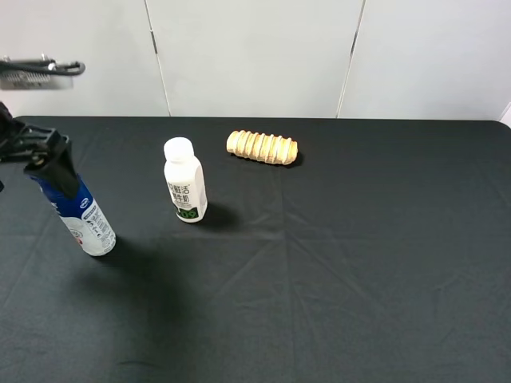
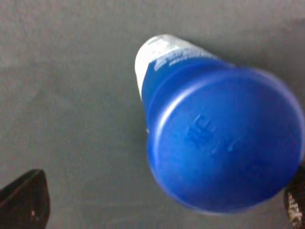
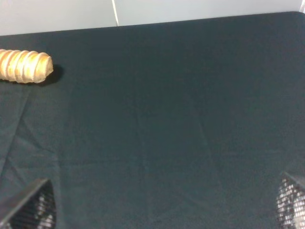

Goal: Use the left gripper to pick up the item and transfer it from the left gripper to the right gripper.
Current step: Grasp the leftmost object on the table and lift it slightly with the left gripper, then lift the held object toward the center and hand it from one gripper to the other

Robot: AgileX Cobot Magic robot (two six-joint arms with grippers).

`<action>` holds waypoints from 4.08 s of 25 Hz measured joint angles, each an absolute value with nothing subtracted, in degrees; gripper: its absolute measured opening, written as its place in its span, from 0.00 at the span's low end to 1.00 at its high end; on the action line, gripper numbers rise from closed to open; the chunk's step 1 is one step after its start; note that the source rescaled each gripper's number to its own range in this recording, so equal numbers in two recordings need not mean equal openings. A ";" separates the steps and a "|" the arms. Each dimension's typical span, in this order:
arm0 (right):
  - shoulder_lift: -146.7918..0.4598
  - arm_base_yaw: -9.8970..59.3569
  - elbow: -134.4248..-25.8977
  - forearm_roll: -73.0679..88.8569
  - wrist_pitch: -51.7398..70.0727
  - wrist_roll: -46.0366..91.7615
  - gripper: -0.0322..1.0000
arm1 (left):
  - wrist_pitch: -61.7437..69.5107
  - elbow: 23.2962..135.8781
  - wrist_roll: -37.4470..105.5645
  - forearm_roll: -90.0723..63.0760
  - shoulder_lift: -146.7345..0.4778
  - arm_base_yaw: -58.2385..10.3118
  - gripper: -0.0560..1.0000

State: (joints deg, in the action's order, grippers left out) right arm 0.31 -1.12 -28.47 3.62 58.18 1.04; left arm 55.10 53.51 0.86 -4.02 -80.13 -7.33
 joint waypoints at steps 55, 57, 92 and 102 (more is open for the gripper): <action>0.31 -1.12 -28.47 3.67 58.18 1.04 1.00 | 41.02 48.25 -0.54 3.64 -80.13 -17.01 0.96; 0.31 -1.12 -28.47 3.67 58.18 1.04 1.00 | 40.73 48.25 -0.54 3.64 -80.13 -17.01 0.96; 0.31 -1.12 -28.47 3.67 58.18 1.04 1.00 | 51.68 58.23 -0.55 3.39 -76.78 -17.01 0.07; 0.31 -1.12 -28.47 3.67 58.18 1.04 1.00 | 57.67 61.20 -0.70 -4.19 -69.92 -17.01 0.07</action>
State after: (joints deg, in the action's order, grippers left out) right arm 0.31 -1.12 -28.47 3.67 58.18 1.04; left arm 57.67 61.20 -0.70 -4.19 -69.92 -17.01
